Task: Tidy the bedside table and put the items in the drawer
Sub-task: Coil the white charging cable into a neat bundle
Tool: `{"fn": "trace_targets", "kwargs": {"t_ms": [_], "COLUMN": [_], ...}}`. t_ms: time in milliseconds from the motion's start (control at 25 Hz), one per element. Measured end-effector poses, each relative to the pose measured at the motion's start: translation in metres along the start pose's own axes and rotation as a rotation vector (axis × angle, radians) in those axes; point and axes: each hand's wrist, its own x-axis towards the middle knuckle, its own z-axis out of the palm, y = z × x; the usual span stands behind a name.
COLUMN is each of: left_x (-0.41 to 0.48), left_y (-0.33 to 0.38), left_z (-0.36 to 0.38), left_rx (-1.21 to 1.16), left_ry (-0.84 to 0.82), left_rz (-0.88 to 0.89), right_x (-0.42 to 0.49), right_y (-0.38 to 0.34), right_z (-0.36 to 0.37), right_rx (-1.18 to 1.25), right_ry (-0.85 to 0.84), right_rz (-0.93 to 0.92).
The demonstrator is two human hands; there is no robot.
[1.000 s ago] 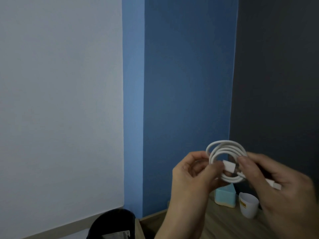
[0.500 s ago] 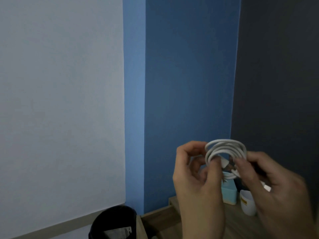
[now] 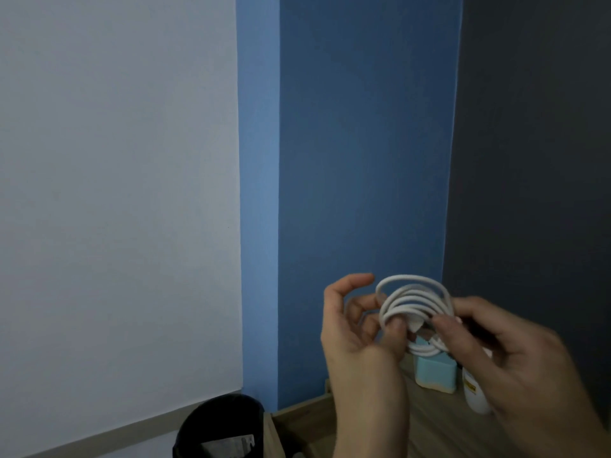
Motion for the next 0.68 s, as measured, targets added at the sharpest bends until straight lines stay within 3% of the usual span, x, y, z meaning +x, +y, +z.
{"fn": "trace_targets", "kwargs": {"t_ms": [120,360,560,680], "left_x": [0.000,-0.003,0.000,0.001], "left_y": [0.003,0.010,-0.001,-0.011], "left_z": [0.003,-0.002,-0.012,-0.014], "left_rx": [-0.136,-0.361,-0.427,-0.156], "left_ry": [-0.004,-0.232,-0.552,-0.629], "left_rz": [-0.156,-0.470,-0.293,-0.050], "right_x": [0.000,-0.001,-0.002,-0.002], "right_y": [-0.001,-0.003,0.002,0.007], "right_z": [-0.001,-0.004,-0.005,-0.006], "right_rx": [0.018,0.008,0.098,0.102], "right_ry": [-0.001,-0.029,-0.007,-0.034], "right_rz": [0.002,0.065,0.186,0.213]}}
